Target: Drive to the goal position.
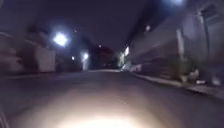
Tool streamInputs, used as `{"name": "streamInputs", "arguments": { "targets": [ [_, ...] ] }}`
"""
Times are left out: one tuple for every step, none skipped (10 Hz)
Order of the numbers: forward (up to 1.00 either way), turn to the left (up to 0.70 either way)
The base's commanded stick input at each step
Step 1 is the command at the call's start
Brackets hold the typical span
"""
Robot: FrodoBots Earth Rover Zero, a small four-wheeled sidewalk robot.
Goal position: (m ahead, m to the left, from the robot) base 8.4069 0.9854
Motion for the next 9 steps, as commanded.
{"name": "streamInputs", "arguments": {
  "targets": [
    [0.7,0.0],
    [0.7,0.0],
    [0.7,0.0],
    [0.7,0.0],
    [0.7,0.0],
    [0.7,0.0],
    [0.7,0.0],
    [0.7,0.0],
    [0.7,0.0]
  ]
}}
